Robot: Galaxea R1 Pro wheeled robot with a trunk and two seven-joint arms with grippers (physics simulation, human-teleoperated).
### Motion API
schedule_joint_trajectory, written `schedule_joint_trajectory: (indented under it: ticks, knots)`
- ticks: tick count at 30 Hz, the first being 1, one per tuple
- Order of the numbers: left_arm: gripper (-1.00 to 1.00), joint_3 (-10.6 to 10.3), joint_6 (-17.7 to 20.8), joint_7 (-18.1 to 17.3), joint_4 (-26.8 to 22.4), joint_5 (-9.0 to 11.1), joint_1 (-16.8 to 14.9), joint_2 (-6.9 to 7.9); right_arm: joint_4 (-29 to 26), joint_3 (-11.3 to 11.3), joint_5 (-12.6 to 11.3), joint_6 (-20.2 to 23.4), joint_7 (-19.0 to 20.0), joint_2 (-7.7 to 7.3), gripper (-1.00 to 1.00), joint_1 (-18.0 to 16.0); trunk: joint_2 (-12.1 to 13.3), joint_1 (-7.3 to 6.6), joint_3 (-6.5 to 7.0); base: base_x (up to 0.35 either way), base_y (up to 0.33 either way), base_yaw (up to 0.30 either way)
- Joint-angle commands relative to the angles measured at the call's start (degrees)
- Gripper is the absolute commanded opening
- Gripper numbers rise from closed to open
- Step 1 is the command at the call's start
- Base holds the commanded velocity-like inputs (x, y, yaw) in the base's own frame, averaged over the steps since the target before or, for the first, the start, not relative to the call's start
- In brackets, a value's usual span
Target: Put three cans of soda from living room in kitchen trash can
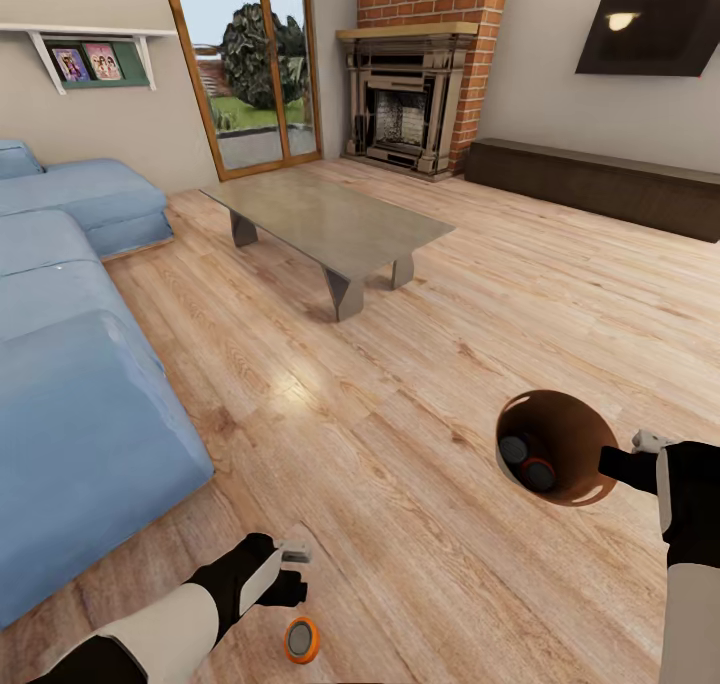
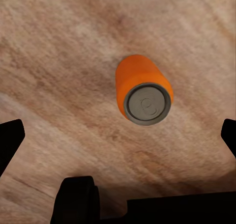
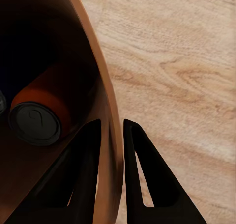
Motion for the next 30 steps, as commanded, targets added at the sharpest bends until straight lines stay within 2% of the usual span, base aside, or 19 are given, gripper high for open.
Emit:
schedule_joint_trajectory:
  ticks: [1, 22, 30]
  knots:
    - [1.00, 0.0, -0.1, 0.0, 0.0, 0.0, 0.0, 0.00, 0.0, 0.0, -1.2, 0.1, 0.3, 0.02, -1.00, 0.0, 0.0, 0.00, 0.01, 0.000, 0.000, 0.000]
    - [1.00, -0.1, -1.3, -0.9, -0.8, -0.1, 0.0, -0.29, 0.0, 0.2, -1.2, 0.1, 0.3, 0.18, -1.00, 0.0, 0.0, 0.00, 0.01, 0.000, 0.000, 0.000]
    - [1.00, -0.1, -2.0, -0.9, -0.8, 0.2, 0.0, -0.31, -0.1, 0.1, -1.2, 0.1, 0.3, 0.18, -1.00, 0.0, -3.2, 1.75, -1.43, 0.000, 0.000, 0.000]
